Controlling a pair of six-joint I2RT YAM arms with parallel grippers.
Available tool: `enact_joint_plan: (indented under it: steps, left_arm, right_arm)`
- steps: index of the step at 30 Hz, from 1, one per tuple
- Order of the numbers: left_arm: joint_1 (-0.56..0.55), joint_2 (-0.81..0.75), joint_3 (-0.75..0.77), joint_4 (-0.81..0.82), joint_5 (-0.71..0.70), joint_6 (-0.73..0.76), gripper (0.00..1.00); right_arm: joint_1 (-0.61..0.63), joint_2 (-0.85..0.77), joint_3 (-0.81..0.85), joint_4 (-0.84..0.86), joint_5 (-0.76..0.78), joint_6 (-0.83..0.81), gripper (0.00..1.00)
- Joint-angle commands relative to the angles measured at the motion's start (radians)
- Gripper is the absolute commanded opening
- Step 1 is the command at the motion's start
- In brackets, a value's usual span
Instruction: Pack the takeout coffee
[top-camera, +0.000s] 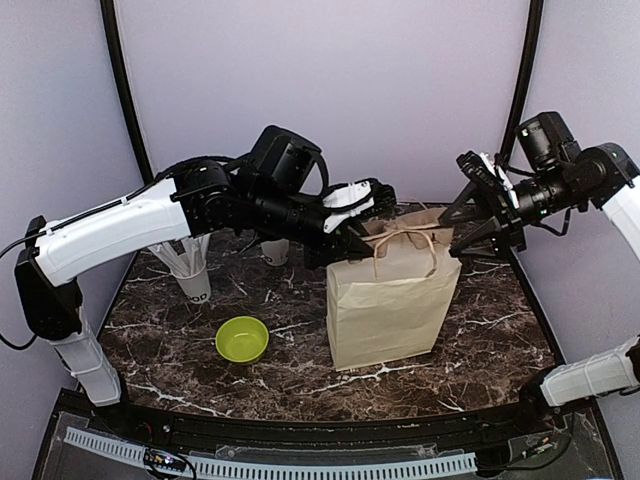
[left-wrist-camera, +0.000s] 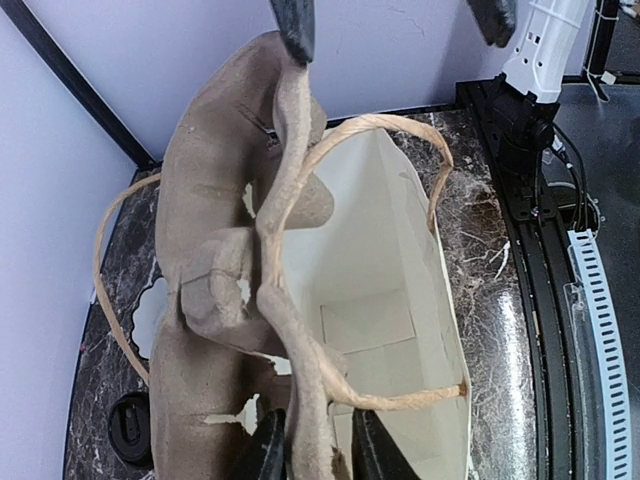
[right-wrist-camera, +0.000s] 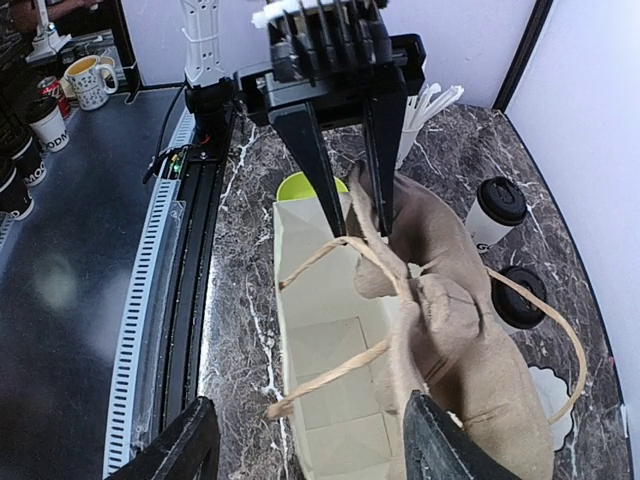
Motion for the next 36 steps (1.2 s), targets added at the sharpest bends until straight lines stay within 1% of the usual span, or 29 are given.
enact_joint_plan:
  steps: [1,7,11,14,21,24,27,31,33,36]
  left_arm:
    - [-0.015,-0.045,0.007,0.023,-0.084,0.004,0.25]
    - [-0.028,-0.051,0.008,0.002,-0.124,0.007,0.25]
    - [-0.03,-0.053,0.008,-0.009,-0.125,0.008,0.23]
    - [-0.031,-0.051,0.01,-0.014,-0.122,0.004,0.21]
    - [-0.031,-0.053,0.023,-0.02,-0.122,-0.011,0.19]
    - [-0.032,-0.053,0.023,-0.022,-0.132,-0.009,0.17]
    - [-0.031,-0.048,0.025,-0.028,-0.146,-0.009,0.13]
    - [-0.031,-0.053,0.022,-0.032,-0.165,-0.001,0.12]
    - [-0.032,-0.057,0.021,-0.037,-0.157,0.005,0.11]
    - [-0.045,-0.059,0.019,-0.067,-0.152,0.027,0.11]
  right_arm:
    - [0.005,-0.056,-0.037,-0.047,-0.03,-0.025,0.63]
    - [0.006,-0.076,-0.084,-0.043,-0.001,-0.014,0.66]
    - [0.013,-0.056,-0.129,0.029,0.015,0.033,0.66]
    - [0.025,-0.022,-0.122,0.067,0.024,0.072,0.66]
    - [0.078,0.043,-0.089,0.152,0.059,0.144,0.66]
    - [0.107,0.084,-0.047,0.108,0.027,0.108,0.66]
    - [0.146,0.1,-0.007,0.031,-0.042,0.009,0.65]
    - [0.189,0.104,0.049,-0.1,-0.112,-0.116,0.65]
    - [0.194,0.106,0.057,-0.133,-0.114,-0.136,0.65]
    - [0.195,0.1,0.049,-0.135,-0.077,-0.139,0.65]
